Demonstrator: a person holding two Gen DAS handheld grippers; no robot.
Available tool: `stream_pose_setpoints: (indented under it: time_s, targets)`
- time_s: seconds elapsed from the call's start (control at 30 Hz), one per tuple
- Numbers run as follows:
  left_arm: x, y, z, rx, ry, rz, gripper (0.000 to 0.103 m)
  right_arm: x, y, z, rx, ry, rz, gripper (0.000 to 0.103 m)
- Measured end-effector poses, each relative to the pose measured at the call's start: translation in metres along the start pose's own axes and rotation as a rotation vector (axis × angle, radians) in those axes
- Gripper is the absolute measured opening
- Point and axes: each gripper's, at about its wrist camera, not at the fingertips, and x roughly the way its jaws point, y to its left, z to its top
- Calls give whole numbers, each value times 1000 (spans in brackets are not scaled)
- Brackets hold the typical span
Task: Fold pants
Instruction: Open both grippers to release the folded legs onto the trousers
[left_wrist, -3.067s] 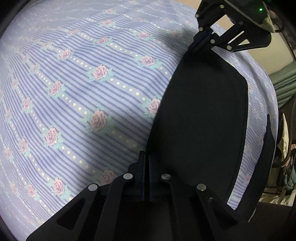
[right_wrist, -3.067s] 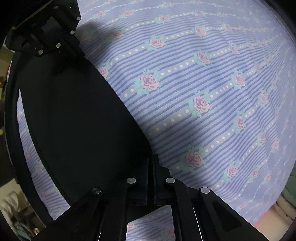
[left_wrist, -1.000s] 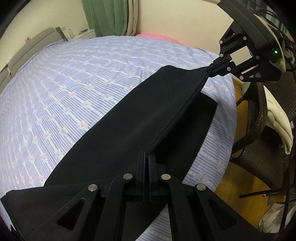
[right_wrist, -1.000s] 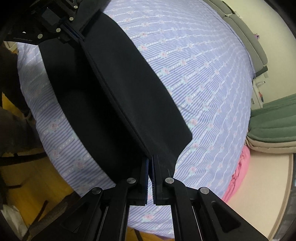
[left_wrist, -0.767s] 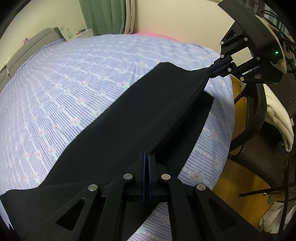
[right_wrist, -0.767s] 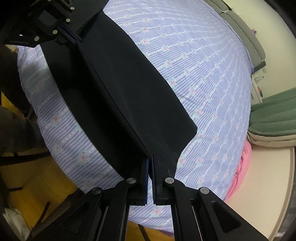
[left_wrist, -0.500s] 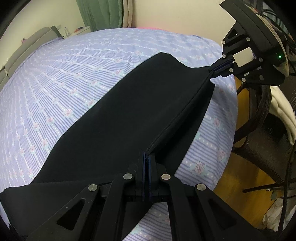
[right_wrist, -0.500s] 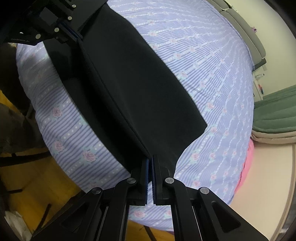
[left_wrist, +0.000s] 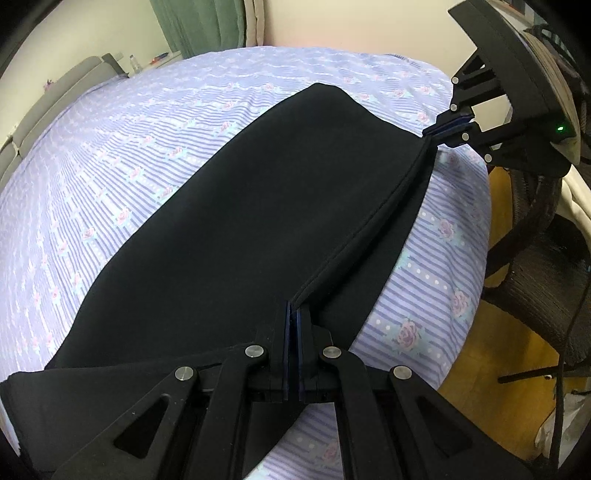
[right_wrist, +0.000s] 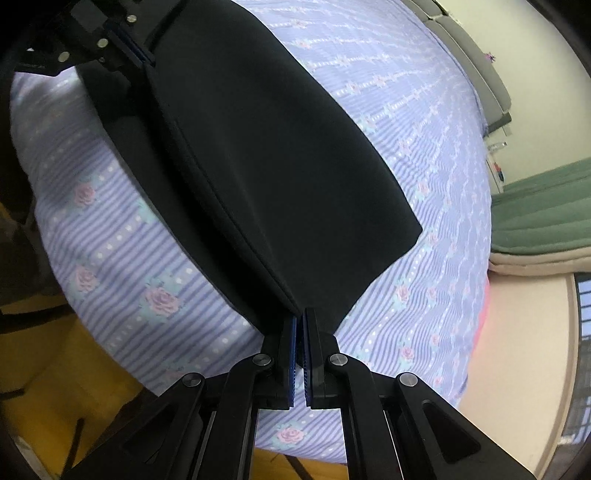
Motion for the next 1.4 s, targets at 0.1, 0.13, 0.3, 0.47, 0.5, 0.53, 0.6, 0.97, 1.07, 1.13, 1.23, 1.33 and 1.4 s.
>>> stream_pose_setpoints:
  time_s: [0.1, 0.13, 0.3, 0.47, 0.5, 0.53, 0.6, 0.97, 1.07, 1.13, 1.23, 1.33, 1.4]
  targets:
    - [3, -3, -2, 8, -11, 6, 6, 7, -1, -5, 14, 15, -5, 3]
    - [5, -3, -3, 5, -8, 5, 6, 9, 0, -5, 19, 18, 0, 3]
    - [4, -6, -11, 19, -2, -8, 10, 11, 10, -8, 18, 37, 15, 4]
    - [-6, -12, -14, 36, -27, -1, 49, 3, 13, -16, 46, 37, -29, 51]
    - [-10, -11, -14, 26, -35, -9, 50, -2, 10, -18, 75, 33, -16, 52]
    - [-12, -10, -15, 21, -36, -12, 50, -6, 8, -19, 97, 36, -9, 52]
    - [-22, -6, -16, 8, -38, -14, 49, -18, 4, -18, 148, 29, 7, 52]
    - [-132, 119, -35, -188, -63, 139, 50, -121, 0, 94, 271, -177, 156, 52]
    - [-152, 170, -58, -257, -67, 200, 50, -135, 8, 149, 238, -235, 233, 52]
    - [-163, 209, -80, -298, -65, 257, 50, -141, 16, 183, 206, -270, 250, 52]
    - [-181, 267, -117, -374, -64, 343, 50, -142, 25, 248, 163, -327, 278, 52]
    - [-196, 319, -158, -464, -64, 424, 50, -143, 38, 314, 150, -378, 312, 52]
    - [-201, 351, -187, -528, -58, 469, 50, -143, 52, 363, 134, -404, 330, 52]
